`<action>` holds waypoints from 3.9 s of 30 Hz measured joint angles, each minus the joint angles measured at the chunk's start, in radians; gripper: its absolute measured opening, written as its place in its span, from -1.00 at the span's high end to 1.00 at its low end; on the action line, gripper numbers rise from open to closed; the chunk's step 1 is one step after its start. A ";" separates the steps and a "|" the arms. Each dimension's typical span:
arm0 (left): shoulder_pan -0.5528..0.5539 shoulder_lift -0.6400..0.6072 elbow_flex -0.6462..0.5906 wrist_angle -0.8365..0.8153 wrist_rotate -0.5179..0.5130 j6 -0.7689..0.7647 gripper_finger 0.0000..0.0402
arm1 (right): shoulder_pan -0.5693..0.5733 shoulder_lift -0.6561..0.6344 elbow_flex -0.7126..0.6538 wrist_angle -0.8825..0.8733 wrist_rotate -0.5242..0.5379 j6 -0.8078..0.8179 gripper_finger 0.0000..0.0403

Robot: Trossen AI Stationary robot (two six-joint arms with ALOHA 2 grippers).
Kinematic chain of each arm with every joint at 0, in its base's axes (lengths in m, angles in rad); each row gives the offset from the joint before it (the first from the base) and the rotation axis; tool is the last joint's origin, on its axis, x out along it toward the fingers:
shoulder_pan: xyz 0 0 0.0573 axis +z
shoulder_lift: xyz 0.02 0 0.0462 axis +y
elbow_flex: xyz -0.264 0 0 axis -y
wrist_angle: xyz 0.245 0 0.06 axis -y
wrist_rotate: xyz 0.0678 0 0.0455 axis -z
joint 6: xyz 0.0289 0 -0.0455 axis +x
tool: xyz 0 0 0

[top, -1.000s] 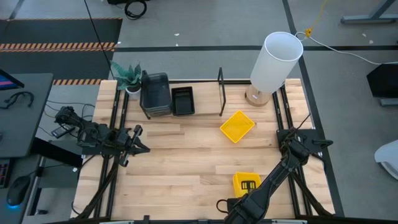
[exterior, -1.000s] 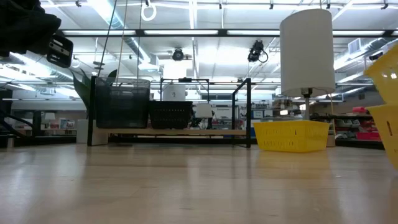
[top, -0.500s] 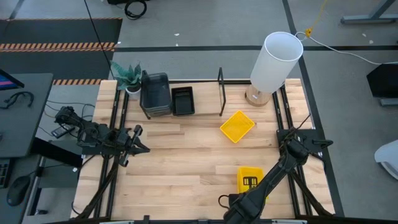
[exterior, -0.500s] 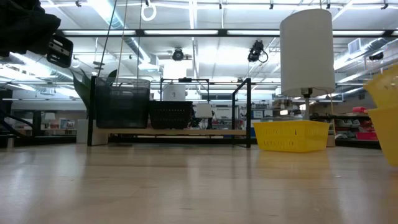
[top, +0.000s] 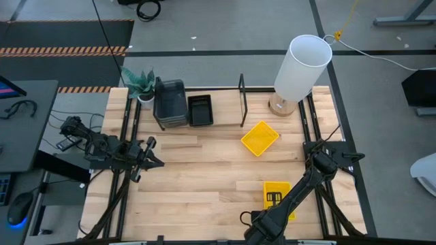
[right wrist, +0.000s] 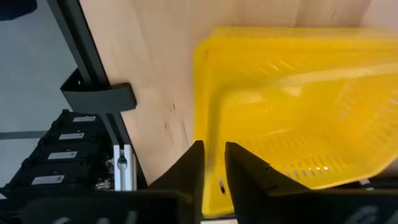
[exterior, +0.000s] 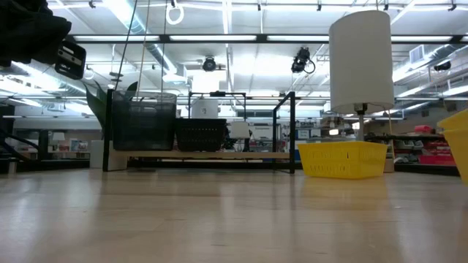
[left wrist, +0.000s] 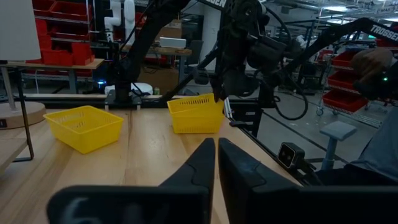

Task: Stack baskets on shelf by color
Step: Stack the middle yellow basket on top of the bottom yellow basket, then stack the top yellow basket on top of the bottom yellow baskets

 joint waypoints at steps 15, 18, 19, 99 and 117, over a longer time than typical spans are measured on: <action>0.000 0.000 0.000 0.000 0.000 0.000 0.84 | 0.000 0.000 0.000 0.012 -0.011 -0.002 0.34; 0.000 0.000 0.000 0.000 0.000 0.000 0.87 | 0.000 0.001 0.014 -0.014 -0.021 -0.014 0.32; 0.000 0.000 0.000 0.000 0.000 0.000 0.88 | -0.001 0.000 0.024 -0.015 -0.022 -0.021 0.32; 0.001 0.000 0.000 0.008 -0.627 -0.032 0.88 | -0.577 -0.600 -0.653 0.550 0.418 -0.296 0.48; 0.001 0.000 0.001 0.007 -0.462 -0.027 0.87 | -0.783 -0.600 -0.806 0.738 0.345 -0.371 0.08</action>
